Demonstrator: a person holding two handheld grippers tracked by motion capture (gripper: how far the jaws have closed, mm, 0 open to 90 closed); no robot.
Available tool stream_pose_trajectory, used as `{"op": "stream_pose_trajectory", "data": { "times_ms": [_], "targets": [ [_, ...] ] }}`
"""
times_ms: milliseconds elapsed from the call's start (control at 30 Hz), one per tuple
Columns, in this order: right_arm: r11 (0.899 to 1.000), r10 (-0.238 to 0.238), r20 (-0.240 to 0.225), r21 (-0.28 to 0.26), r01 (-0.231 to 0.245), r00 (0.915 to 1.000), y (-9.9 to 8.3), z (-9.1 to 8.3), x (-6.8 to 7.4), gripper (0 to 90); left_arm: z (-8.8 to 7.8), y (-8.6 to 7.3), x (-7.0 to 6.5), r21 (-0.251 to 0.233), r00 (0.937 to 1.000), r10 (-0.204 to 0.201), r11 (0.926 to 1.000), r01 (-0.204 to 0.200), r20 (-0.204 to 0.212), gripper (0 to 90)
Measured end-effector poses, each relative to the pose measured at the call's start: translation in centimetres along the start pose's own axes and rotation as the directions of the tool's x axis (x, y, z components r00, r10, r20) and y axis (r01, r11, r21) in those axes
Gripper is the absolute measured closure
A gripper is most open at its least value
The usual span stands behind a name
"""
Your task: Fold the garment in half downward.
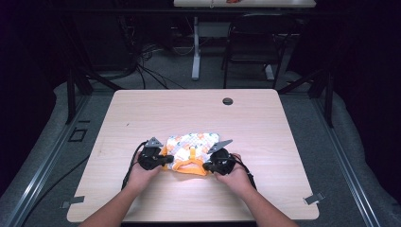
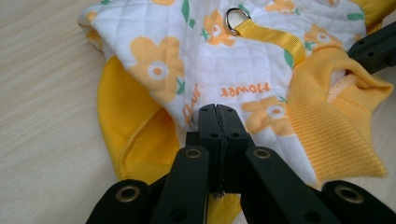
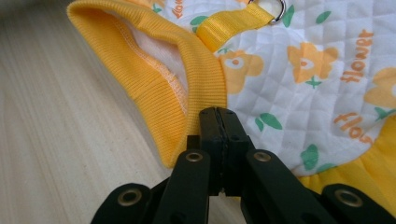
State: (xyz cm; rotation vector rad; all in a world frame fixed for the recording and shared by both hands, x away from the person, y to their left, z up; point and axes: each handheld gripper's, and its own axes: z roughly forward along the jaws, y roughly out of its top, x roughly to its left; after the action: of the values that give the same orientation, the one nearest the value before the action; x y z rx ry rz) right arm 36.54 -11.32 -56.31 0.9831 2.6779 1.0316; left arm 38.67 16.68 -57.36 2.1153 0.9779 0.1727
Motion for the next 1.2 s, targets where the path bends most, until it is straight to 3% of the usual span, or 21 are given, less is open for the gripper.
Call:
{"op": "stream_pose_trajectory", "data": {
  "times_ms": [133, 333, 700, 933, 1100, 1133, 1200],
  "targets": [
    [1.000, 0.007, 0.008, 0.001, -0.007, 0.9999, 0.4, 0.2, -0.4, 90.0, 0.2, 0.0, 0.3, -0.020, 0.9995, -0.033, 0.9993, 0.032, -0.005, 90.0],
    [1.000, 0.023, 0.015, -0.016, -0.023, 0.9996, 0.7, 0.2, -0.5, 89.6, -0.1, 0.2, 0.3, -0.040, 0.9989, -0.046, 0.9982, 0.045, -0.011, 89.9],
    [0.997, -0.012, 0.042, -0.070, 0.015, 0.9990, 1.0, -2.8, 0.2, 88.5, -2.9, 0.2, -0.2, -0.085, 0.9997, -0.024, 0.9961, 0.024, -0.006, 89.9],
    [0.997, -0.014, 0.073, -0.080, 0.020, 0.9972, -0.5, -4.8, 0.4, 87.4, -5.4, -0.8, -0.7, -0.096, 0.9998, 0.021, 0.9952, -0.021, -0.004, 89.8],
    [0.997, -0.003, 0.096, -0.083, 0.011, 0.9953, -1.8, -5.8, 0.2, 87.4, -6.2, -2.2, -0.7, -0.104, 0.9998, 0.011, 0.9945, -0.013, -0.015, 89.8],
    [0.997, 0.008, 0.098, -0.081, 0.000, 0.9952, -2.5, -6.0, 0.2, 87.1, -6.4, -2.9, -0.7, -0.115, 0.9998, -0.015, 0.9933, 0.013, -0.012, 89.8],
    [0.997, 0.011, 0.102, -0.082, -0.003, 0.9947, -3.1, -6.2, 0.3, 87.0, -6.6, -3.5, -0.6, -0.118, 0.9997, -0.023, 0.9927, 0.022, -0.009, 89.7]
  ]
}}
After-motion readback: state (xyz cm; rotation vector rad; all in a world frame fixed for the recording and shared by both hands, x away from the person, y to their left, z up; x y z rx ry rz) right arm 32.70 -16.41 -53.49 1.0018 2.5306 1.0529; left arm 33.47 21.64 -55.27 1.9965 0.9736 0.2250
